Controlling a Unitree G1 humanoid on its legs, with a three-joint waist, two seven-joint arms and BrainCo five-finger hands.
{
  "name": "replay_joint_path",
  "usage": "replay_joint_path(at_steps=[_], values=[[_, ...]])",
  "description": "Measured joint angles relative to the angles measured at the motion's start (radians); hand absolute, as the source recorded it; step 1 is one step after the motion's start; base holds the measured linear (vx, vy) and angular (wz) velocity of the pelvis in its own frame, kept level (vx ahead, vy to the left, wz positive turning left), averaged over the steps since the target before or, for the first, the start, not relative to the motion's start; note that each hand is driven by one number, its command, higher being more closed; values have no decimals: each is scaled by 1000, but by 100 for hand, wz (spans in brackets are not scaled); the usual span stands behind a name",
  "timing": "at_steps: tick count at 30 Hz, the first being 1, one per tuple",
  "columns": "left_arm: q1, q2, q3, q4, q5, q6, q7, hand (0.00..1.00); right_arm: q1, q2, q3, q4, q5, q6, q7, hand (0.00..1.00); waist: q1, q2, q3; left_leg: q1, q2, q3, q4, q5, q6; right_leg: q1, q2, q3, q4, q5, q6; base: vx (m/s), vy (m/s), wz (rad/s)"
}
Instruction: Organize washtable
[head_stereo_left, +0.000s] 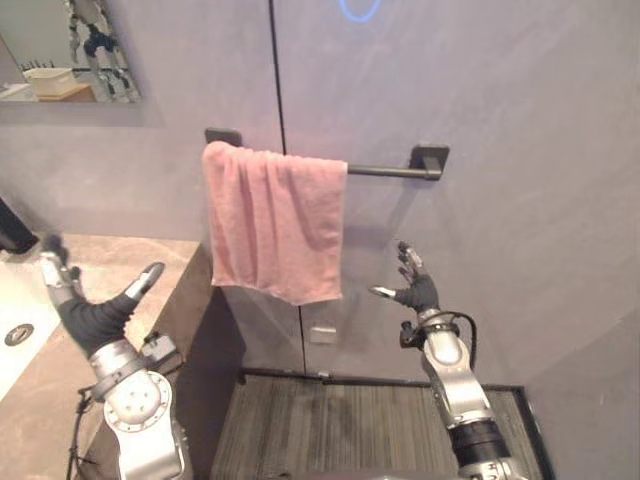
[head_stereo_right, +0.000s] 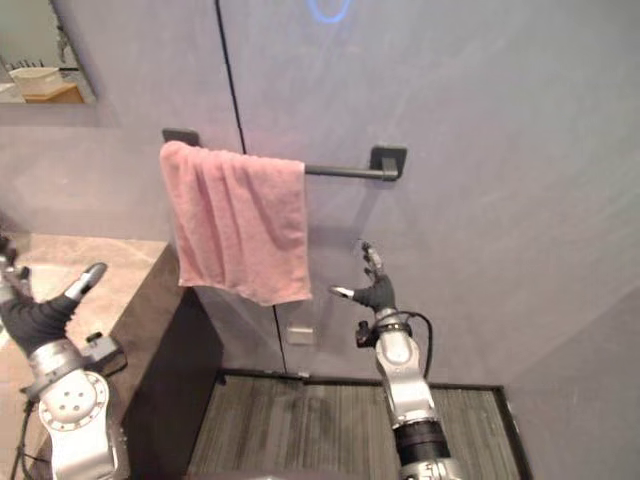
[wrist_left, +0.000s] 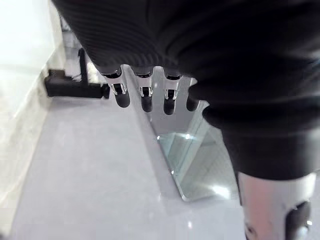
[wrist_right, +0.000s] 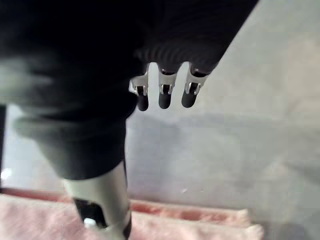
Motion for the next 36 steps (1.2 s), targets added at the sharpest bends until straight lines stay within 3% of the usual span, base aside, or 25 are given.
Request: replay_joint_path(at_steps=[4,13,20,25,36], values=[[-26,4,-31,52,-83,9,-64,0,-37,-25,-23,40,-4,27,-10,0,0,33,-4,18,13,22,-80,47,-1,-21,10,17,-27,26,2,27,-22,-15],[-178,72,-117,258,-104,38,-59,0,-165,-33,31,83,18,31,-26,0,2,36,2,22,27,29,-103,59,-6,-29,21,22,-27,30,3,12,-8,-2],[-310,73,-138,251,-100,49,-9,0,-261,27,101,9,88,30,-42,0,7,44,73,-70,50,36,-103,81,-11,-111,40,4,-24,59,-4,-69,-13,6],[-325,69,-159,190,-102,53,6,0,-267,45,148,-58,120,28,-52,0,30,41,78,-91,66,71,-103,88,-18,-136,47,2,-22,59,-5,13,-17,-2],[-397,69,-167,112,-105,47,27,0,-422,36,132,-50,203,28,-77,0,32,45,114,-130,69,81,-86,90,-23,-175,46,2,-7,58,-4,25,-5,0]])
